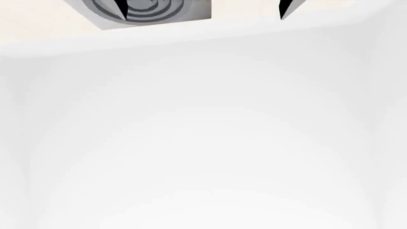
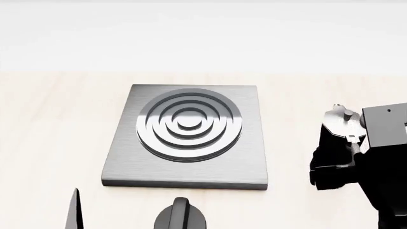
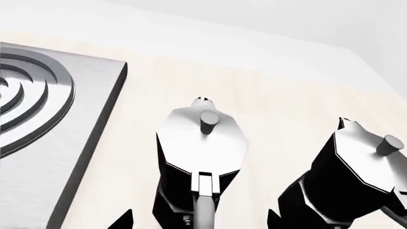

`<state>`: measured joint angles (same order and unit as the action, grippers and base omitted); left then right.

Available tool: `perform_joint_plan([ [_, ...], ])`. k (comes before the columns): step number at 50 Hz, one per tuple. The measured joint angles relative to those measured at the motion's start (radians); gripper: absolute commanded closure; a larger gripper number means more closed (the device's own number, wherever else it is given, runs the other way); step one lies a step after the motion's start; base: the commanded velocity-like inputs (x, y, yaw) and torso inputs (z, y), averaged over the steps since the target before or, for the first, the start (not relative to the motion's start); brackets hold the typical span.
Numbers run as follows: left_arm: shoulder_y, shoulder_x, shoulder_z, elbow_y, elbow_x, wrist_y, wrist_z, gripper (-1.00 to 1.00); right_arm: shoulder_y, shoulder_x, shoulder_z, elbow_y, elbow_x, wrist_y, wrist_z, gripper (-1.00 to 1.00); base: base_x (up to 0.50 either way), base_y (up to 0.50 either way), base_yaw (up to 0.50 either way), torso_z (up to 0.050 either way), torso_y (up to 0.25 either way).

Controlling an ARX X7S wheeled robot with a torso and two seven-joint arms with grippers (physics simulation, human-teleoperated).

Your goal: Put both moka pots on the stove.

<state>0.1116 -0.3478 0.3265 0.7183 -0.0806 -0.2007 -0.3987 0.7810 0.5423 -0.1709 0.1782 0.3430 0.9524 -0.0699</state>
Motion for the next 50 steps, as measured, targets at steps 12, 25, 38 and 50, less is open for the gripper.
perform_joint_plan([
  [12, 0.0, -0.003, 0.008, 0.001, 0.0, 0.0, -0.004, -1.0, -0.001, -0.011, -0.009, 0.074, -0.012, -0.05, -0.008, -1.0, 0.0, 0.0, 0.0, 0.0, 0.0],
  [25, -0.002, -0.007, 0.014, -0.002, 0.0, 0.002, -0.008, -1.0, 0.004, -0.025, -0.019, 0.144, -0.024, -0.099, -0.013, -1.0, 0.0, 0.0, 0.0, 0.0, 0.0],
  [38, -0.005, -0.009, 0.022, -0.007, -0.001, 0.005, -0.01, -1.0, 0.009, -0.037, -0.025, 0.197, -0.033, -0.137, -0.016, -1.0, 0.0, 0.0, 0.0, 0.0, 0.0],
  [50, -0.008, -0.011, 0.028, -0.01, -0.002, 0.006, -0.013, -1.0, 0.009, -0.047, -0.027, 0.233, -0.013, -0.166, -0.018, 1.0, 0.0, 0.0, 0.0, 0.0, 0.0],
])
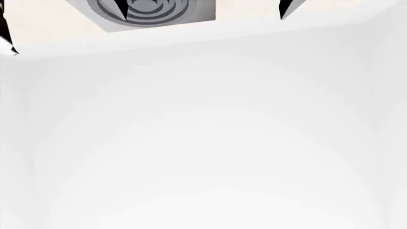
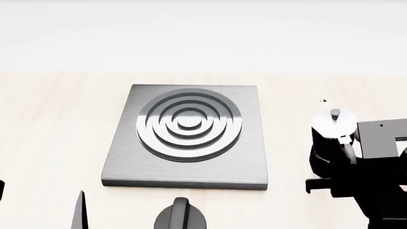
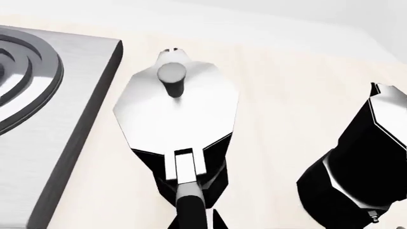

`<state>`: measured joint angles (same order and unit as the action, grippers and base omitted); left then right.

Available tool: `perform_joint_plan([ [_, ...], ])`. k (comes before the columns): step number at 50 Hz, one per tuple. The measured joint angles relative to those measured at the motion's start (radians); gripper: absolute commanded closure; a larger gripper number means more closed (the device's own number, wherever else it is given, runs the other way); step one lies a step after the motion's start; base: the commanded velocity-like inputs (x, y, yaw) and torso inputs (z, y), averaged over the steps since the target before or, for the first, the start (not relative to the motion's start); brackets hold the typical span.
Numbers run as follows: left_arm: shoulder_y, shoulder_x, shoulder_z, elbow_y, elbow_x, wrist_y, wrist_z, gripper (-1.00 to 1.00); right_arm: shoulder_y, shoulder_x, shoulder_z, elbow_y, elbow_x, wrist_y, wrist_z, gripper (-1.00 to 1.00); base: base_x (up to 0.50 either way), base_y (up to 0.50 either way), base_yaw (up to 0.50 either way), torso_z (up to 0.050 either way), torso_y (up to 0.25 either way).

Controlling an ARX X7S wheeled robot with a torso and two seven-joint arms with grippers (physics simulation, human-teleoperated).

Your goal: Put both moka pots on the stove.

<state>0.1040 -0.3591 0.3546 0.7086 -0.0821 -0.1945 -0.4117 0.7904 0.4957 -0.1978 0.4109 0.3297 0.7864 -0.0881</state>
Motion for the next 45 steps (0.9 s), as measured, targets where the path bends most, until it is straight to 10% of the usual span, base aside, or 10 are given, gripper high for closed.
perform_joint_plan([
  [45, -0.003, -0.012, 0.008, 0.003, -0.008, -0.003, -0.014, -1.0, 0.006, 0.021, 0.066, -0.307, 0.072, 0.122, 0.059, 1.0, 0.0, 0.0, 0.0, 0.0, 0.001],
])
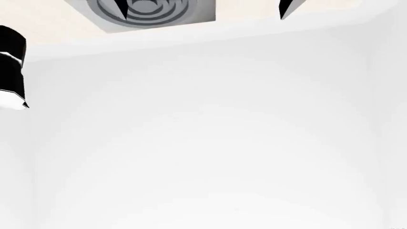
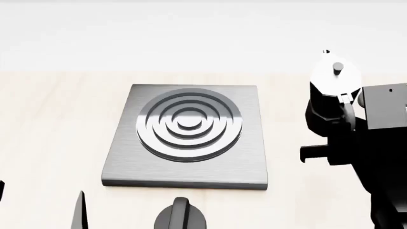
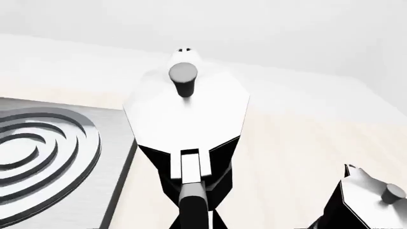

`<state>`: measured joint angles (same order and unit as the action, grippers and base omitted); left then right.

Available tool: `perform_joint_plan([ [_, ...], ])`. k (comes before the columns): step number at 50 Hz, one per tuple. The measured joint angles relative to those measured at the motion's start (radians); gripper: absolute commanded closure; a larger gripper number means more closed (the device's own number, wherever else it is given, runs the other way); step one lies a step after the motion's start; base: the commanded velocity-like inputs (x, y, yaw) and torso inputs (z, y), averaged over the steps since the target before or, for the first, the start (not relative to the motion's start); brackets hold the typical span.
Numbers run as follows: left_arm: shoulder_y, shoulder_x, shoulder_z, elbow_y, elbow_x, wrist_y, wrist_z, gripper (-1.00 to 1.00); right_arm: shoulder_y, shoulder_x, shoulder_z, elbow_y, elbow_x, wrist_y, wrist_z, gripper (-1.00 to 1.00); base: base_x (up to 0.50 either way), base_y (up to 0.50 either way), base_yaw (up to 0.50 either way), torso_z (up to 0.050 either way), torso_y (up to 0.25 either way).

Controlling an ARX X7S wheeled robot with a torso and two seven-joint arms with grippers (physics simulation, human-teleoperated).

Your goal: Put both moka pots on the stove.

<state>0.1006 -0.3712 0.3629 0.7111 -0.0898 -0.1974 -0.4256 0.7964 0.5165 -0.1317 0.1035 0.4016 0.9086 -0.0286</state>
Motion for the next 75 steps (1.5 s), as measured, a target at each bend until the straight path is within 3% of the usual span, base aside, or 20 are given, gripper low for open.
perform_joint_plan([
  [19, -0.003, -0.006, -0.004, -0.002, -0.007, 0.002, -0.006, -1.0, 0.236, -0.081, -0.089, 0.133, -0.014, 0.033, -0.034, 1.0, 0.0, 0.0, 0.0, 0.0, 0.001],
  [31, -0.006, -0.01, -0.006, -0.01, -0.014, 0.01, -0.007, -1.0, 0.457, -0.187, -0.172, 0.412, -0.058, -0.023, -0.089, 1.0, 0.0, 0.0, 0.0, 0.0, 0.002],
  [48, -0.006, -0.017, -0.005, -0.009, -0.015, 0.016, -0.01, -1.0, 0.718, -0.4, -0.243, 0.943, -0.102, -0.224, -0.174, 1.0, 0.0, 0.0, 0.0, 0.0, 0.001],
  [63, -0.001, -0.023, -0.006, -0.015, -0.017, 0.038, -0.012, -1.0, 0.708, -0.487, -0.311, 0.938, -0.013, -0.254, -0.154, 1.0, 0.0, 0.0, 0.0, 0.0, 0.001],
  [75, 0.008, -0.034, -0.01, -0.023, -0.018, 0.079, -0.009, -1.0, 0.687, -0.507, -0.514, 0.955, 0.2, -0.332, -0.098, 1.0, 0.0, 0.0, 0.0, 0.0, 0.001],
])
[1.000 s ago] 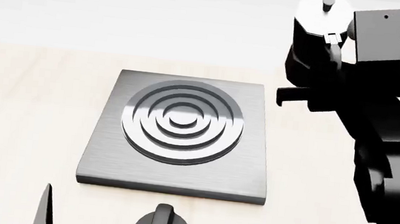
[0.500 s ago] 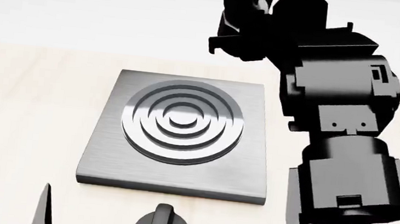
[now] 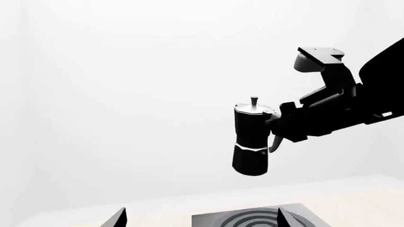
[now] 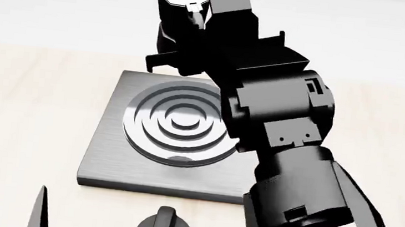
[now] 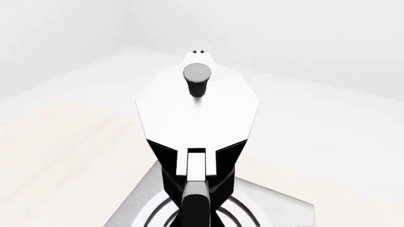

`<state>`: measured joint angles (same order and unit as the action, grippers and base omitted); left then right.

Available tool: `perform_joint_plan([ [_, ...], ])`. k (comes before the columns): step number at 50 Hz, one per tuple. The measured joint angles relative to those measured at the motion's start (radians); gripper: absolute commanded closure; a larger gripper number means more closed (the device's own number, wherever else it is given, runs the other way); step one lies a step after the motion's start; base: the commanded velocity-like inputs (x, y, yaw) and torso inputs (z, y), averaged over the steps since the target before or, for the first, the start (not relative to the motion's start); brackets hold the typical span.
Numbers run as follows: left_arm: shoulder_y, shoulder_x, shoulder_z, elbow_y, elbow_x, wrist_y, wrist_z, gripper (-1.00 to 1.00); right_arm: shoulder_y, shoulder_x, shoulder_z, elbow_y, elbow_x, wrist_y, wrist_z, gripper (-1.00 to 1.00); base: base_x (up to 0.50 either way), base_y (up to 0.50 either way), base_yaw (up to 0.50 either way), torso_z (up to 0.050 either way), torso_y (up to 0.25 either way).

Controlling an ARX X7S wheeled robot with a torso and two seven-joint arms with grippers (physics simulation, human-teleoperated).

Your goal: Put both moka pots on the stove.

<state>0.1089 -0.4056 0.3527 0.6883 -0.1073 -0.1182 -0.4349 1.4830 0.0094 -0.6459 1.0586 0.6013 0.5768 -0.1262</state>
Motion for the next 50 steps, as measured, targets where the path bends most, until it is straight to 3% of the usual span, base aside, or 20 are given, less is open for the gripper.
perform_joint_plan([
  [24, 0.004, -0.013, 0.003, 0.001, 0.005, 0.006, -0.004, -1.0, 0.035, -0.008, -0.583, 0.098, 0.578, -0.195, 0.073, 1.0, 0.0, 0.0, 0.0, 0.0, -0.059],
  [50, 0.002, -0.016, 0.008, -0.003, 0.0, 0.011, -0.009, -1.0, 0.08, -0.008, -0.845, 0.105, 0.833, -0.22, 0.098, 1.0, 0.0, 0.0, 0.0, 0.0, -0.117],
])
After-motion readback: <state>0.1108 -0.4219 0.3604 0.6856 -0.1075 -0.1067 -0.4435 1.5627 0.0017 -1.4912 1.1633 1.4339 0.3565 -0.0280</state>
